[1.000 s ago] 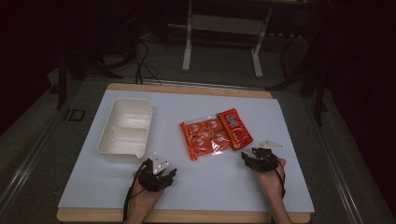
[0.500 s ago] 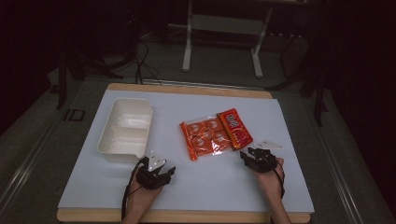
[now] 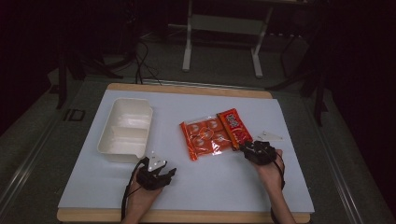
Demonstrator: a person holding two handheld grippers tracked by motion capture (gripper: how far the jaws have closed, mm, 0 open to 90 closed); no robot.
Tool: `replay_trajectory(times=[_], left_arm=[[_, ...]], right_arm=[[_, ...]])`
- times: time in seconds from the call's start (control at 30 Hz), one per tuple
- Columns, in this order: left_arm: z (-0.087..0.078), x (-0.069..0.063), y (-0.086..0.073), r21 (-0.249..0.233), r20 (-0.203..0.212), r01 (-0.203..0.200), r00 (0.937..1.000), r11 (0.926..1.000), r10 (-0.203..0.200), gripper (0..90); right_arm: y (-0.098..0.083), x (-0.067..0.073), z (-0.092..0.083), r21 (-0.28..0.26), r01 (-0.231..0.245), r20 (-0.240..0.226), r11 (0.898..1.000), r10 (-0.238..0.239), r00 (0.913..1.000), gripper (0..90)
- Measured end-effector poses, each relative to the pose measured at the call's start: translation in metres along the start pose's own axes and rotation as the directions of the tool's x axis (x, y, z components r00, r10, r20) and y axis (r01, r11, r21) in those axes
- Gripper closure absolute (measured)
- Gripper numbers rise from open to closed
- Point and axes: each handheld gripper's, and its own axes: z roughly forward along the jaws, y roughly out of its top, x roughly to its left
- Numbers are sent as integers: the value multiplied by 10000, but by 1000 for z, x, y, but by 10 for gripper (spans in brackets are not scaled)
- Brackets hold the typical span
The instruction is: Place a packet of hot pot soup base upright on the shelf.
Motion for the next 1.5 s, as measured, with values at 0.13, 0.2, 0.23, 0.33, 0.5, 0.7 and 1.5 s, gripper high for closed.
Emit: replay_trajectory(times=[0.13,0.2,0.23,0.33,0.5,0.7,1.5], left_arm=[[0,0,0,-29,-48,16,10000,10000,-16,517],[0,0,0,-23,-48,27,10000,10000,-27,517],[0,0,0,-36,-52,24,10000,10000,-24,517],[1,-1,0,10,-76,-22,10000,10000,22,518],[1,0,0,44,13,-49,10000,10000,49,522],[1,0,0,69,16,-59,10000,10000,58,522],[2,-1,1,122,6,-94,10000,9999,94,518]], right_arm=[[17,-2,6,-7,305,72,9995,-305,9995,773],[22,-3,9,20,438,90,9990,-438,9990,832],[24,-3,11,71,519,102,9986,-520,9986,858],[30,-8,17,185,409,109,9990,-411,9991,875],[36,-15,25,439,396,218,9983,-406,9989,822],[43,-26,31,728,422,384,9965,-451,9982,749],[50,-51,73,1378,-793,501,9873,731,9961,471]])
